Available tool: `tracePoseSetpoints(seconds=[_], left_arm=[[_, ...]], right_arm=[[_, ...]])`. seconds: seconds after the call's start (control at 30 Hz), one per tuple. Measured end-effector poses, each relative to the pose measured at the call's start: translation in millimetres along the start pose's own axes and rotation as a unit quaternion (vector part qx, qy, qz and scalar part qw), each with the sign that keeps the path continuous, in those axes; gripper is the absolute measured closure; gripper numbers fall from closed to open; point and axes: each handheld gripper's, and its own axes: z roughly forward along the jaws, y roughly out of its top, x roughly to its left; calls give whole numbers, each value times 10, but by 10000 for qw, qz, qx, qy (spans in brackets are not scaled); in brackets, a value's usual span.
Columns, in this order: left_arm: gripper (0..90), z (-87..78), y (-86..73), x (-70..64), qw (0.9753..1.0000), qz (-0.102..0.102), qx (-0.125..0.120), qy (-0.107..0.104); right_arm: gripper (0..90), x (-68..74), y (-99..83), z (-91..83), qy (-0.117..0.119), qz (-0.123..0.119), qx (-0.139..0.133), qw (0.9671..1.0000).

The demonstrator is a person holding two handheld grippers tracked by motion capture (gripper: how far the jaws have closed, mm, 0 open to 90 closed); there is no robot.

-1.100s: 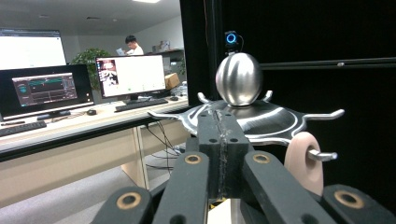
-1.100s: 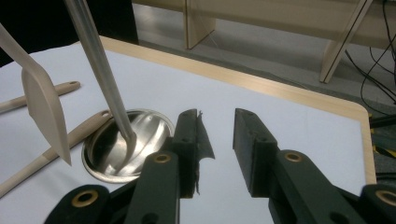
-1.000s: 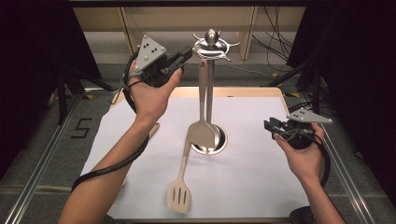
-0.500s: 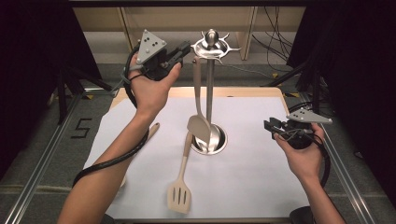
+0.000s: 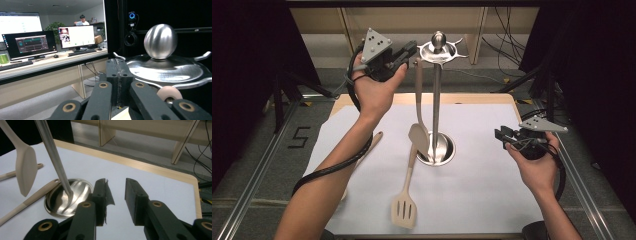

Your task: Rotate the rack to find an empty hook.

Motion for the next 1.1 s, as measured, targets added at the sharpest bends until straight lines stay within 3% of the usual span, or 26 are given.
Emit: tracePoseSetpoints(seconds=[0.37,0.47,0.5,0.6,0.83,0.9,0.97,1.1], left_arm=[[878,-10,-2,21,10000,1,28,3],[807,-64,-36,38,10000,11,52,-3],[786,-89,-55,43,10000,15,69,-6],[731,-186,-111,79,10000,-7,85,24],[598,-479,-291,186,9997,-49,217,42],[571,-571,-362,224,9995,-17,321,57],[558,-661,-450,262,9991,-17,420,73],[546,-828,-664,344,9976,25,682,137]], right_arm=[[709,21,-4,4,-54,118,-32,9999],[704,-16,-1,-6,17,-56,2,10000],[703,-36,1,-3,-13,-152,-49,9999],[699,-28,7,-22,-28,-35,32,10000],[689,-36,4,-17,-31,-100,33,9999],[685,-39,2,-16,-15,-89,43,10000],[679,-12,0,-28,-20,123,109,9999],[673,-21,0,-30,-72,63,78,9999]])
